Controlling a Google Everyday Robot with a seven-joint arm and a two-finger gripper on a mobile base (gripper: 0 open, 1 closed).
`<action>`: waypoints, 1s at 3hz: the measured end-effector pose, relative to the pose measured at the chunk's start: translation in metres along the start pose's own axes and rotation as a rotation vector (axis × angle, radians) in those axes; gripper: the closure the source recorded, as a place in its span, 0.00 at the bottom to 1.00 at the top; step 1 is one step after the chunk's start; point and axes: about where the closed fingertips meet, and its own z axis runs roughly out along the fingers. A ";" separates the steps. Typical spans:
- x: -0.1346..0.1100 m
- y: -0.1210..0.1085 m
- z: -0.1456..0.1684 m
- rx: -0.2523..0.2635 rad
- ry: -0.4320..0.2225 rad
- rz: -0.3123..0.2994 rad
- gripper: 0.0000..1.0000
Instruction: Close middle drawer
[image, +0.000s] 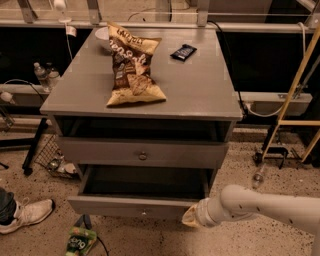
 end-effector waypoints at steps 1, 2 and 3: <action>-0.008 -0.020 -0.002 0.032 -0.022 -0.040 1.00; -0.017 -0.038 0.003 0.046 -0.055 -0.083 1.00; -0.029 -0.056 0.010 0.032 -0.099 -0.133 1.00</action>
Offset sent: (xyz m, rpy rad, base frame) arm 0.0651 0.0137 0.0129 0.0682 -0.1490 0.0711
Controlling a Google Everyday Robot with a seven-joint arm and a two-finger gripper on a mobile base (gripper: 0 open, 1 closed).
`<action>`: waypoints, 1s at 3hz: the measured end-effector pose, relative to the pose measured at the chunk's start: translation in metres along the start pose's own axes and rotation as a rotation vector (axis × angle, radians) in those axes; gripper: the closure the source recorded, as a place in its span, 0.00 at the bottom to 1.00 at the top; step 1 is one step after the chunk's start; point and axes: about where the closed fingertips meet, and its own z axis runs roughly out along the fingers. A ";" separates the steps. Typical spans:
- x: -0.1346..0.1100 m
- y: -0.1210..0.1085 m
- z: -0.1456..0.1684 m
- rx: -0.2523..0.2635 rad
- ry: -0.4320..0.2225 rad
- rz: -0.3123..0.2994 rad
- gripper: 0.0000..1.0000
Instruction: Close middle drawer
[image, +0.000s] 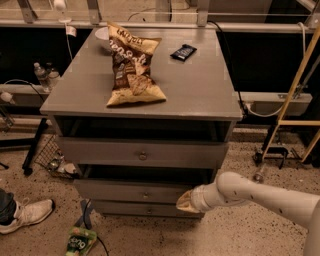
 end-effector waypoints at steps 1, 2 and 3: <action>0.001 -0.003 0.000 0.009 0.004 -0.006 1.00; 0.003 -0.019 0.000 0.059 0.028 -0.039 1.00; 0.009 -0.042 -0.003 0.117 0.042 -0.074 1.00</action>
Offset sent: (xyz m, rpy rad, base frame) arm 0.0398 -0.0114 0.0040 -0.0664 -0.1411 -0.0306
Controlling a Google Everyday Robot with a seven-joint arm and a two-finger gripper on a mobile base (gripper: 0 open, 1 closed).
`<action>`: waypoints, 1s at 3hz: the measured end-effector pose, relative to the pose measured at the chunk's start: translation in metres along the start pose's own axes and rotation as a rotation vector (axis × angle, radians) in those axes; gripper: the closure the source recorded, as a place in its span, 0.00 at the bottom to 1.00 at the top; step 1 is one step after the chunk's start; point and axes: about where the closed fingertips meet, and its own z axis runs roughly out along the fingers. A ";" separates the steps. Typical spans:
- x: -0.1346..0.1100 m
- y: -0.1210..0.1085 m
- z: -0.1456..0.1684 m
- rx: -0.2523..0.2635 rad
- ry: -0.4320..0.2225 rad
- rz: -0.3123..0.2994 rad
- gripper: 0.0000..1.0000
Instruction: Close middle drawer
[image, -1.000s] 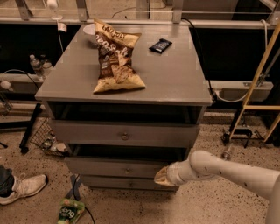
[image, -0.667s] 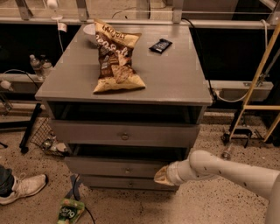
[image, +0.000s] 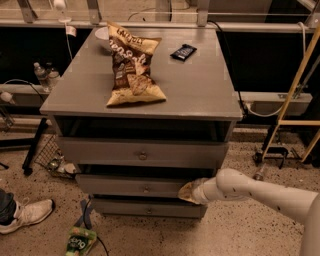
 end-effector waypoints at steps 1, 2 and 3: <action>0.007 -0.023 0.002 0.058 0.005 -0.033 1.00; 0.007 -0.022 0.002 0.074 0.004 -0.043 1.00; 0.006 -0.025 -0.002 0.079 0.002 -0.050 1.00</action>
Offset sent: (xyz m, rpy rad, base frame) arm 0.0689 -0.0184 0.0055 -0.0114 -0.1913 -0.0290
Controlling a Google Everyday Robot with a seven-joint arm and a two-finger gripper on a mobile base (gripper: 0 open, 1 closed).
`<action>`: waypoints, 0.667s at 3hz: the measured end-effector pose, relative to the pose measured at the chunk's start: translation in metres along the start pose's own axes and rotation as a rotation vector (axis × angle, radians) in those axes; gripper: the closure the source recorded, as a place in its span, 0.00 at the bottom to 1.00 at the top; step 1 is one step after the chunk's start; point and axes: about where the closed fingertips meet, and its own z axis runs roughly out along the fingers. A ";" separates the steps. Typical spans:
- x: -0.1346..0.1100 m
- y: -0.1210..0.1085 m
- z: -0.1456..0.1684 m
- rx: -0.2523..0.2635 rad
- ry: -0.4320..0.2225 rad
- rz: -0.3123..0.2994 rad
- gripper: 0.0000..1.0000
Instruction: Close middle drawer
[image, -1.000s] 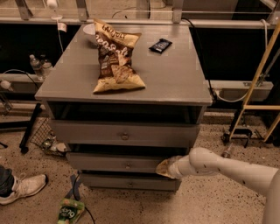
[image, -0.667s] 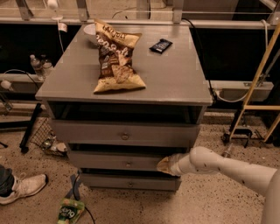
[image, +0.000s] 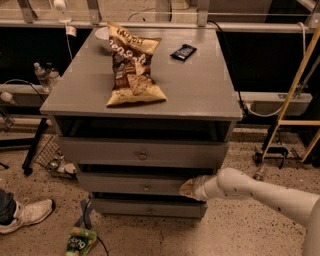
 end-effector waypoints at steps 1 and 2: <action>-0.001 -0.001 -0.004 0.005 -0.002 -0.006 1.00; 0.003 0.000 -0.009 0.001 0.004 0.008 1.00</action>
Offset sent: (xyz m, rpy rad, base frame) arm -0.0093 -0.0563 0.0225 0.0062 0.0508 -0.0653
